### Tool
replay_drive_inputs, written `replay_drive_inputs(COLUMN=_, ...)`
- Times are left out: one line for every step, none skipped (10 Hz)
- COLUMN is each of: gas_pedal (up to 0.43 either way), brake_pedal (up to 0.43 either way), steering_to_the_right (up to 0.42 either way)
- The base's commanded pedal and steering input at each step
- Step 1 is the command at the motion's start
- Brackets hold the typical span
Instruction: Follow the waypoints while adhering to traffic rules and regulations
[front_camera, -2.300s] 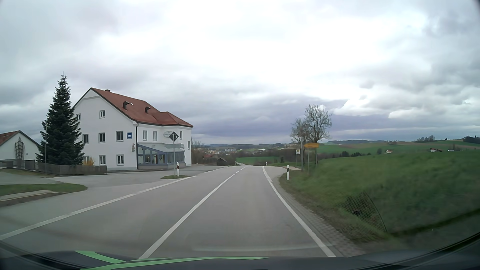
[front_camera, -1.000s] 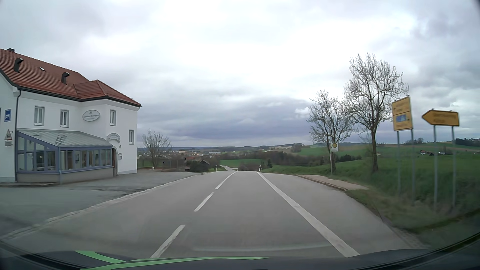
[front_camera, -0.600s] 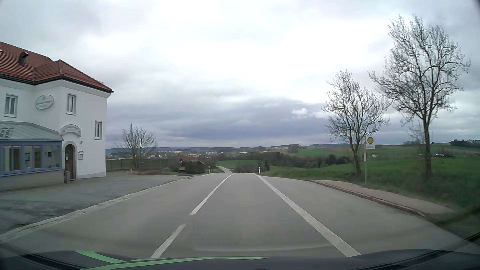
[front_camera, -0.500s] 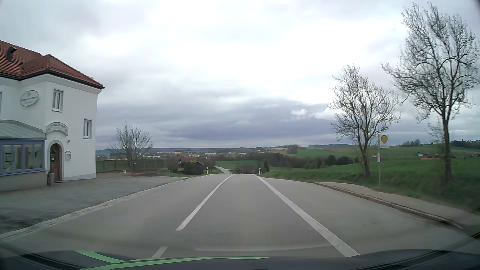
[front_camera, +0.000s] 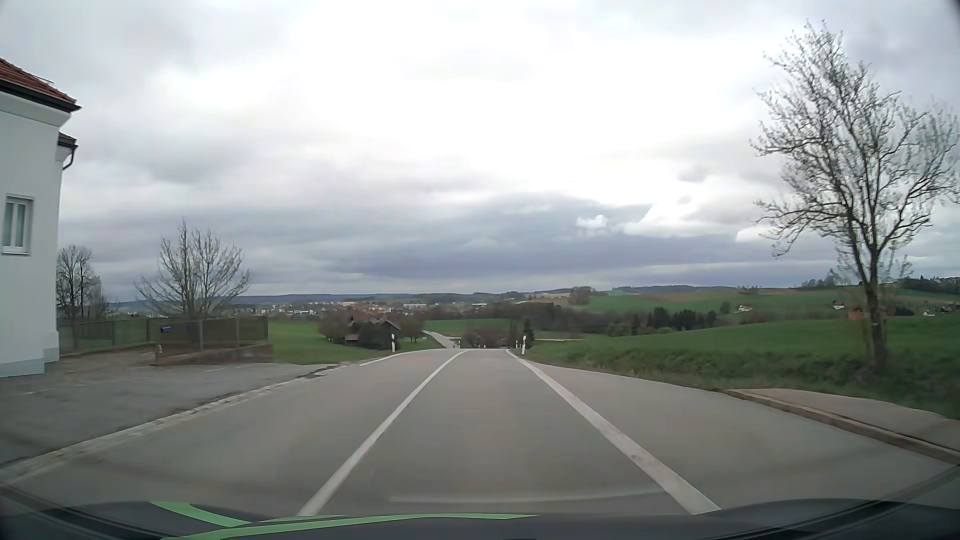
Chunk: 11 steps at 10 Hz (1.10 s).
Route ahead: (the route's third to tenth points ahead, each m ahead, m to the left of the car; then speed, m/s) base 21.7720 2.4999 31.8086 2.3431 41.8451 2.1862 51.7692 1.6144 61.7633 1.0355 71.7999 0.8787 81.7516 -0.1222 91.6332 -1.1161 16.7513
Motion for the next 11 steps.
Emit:
replay_drive_inputs(gas_pedal=0.008, brake_pedal=0.000, steering_to_the_right=0.004)
replay_drive_inputs(gas_pedal=0.008, brake_pedal=0.000, steering_to_the_right=0.003)
replay_drive_inputs(gas_pedal=0.008, brake_pedal=0.000, steering_to_the_right=0.003)
replay_drive_inputs(gas_pedal=0.008, brake_pedal=0.000, steering_to_the_right=0.003)
replay_drive_inputs(gas_pedal=0.008, brake_pedal=0.000, steering_to_the_right=0.003)
replay_drive_inputs(gas_pedal=0.008, brake_pedal=0.000, steering_to_the_right=0.003)
replay_drive_inputs(gas_pedal=0.008, brake_pedal=0.000, steering_to_the_right=0.003)
replay_drive_inputs(gas_pedal=0.008, brake_pedal=0.000, steering_to_the_right=0.004)
replay_drive_inputs(gas_pedal=0.008, brake_pedal=0.000, steering_to_the_right=0.004)
replay_drive_inputs(gas_pedal=0.008, brake_pedal=0.000, steering_to_the_right=0.004)
replay_drive_inputs(gas_pedal=0.008, brake_pedal=0.000, steering_to_the_right=0.004)
